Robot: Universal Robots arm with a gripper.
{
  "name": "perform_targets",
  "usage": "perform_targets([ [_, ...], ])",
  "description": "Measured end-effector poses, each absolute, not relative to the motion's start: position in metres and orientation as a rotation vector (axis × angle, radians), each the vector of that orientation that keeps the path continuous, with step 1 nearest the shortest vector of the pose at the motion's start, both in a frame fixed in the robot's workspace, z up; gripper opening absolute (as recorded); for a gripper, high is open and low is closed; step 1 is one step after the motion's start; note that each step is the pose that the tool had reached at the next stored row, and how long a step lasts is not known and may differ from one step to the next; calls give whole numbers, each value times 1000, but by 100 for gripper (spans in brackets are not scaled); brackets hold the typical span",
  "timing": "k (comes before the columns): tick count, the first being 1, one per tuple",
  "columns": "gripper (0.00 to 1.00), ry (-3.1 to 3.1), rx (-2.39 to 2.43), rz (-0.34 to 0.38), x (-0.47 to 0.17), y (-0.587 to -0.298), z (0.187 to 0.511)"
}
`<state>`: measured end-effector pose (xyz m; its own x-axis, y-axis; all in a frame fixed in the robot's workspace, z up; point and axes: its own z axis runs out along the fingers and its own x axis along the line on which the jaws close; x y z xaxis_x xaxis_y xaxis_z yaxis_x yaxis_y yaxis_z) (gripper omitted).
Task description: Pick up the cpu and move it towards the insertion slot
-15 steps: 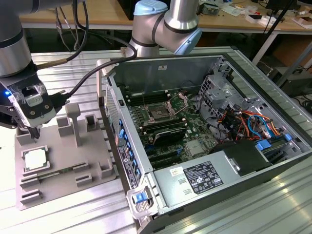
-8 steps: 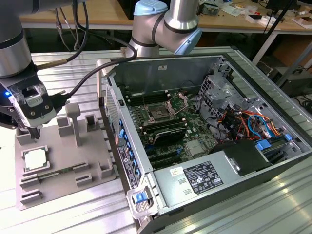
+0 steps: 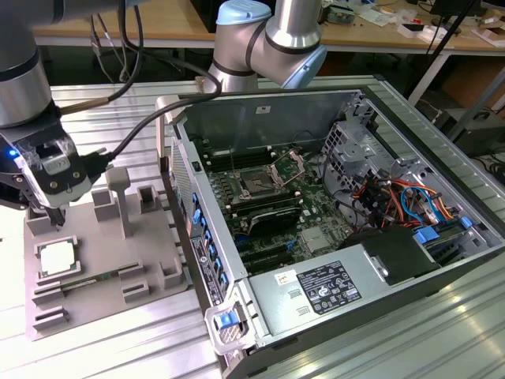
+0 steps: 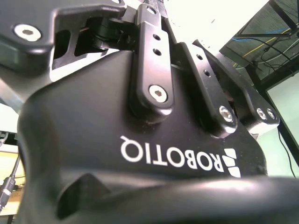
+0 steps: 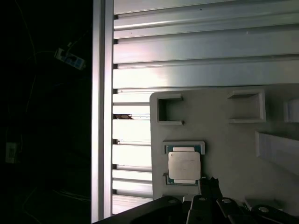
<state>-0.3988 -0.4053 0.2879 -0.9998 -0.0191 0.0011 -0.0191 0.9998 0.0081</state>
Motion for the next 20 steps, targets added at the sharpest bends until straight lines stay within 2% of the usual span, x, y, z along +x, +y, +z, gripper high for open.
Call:
perform_targets([
  [20, 11, -3140, 30, -13, -399, -405, 284],
])
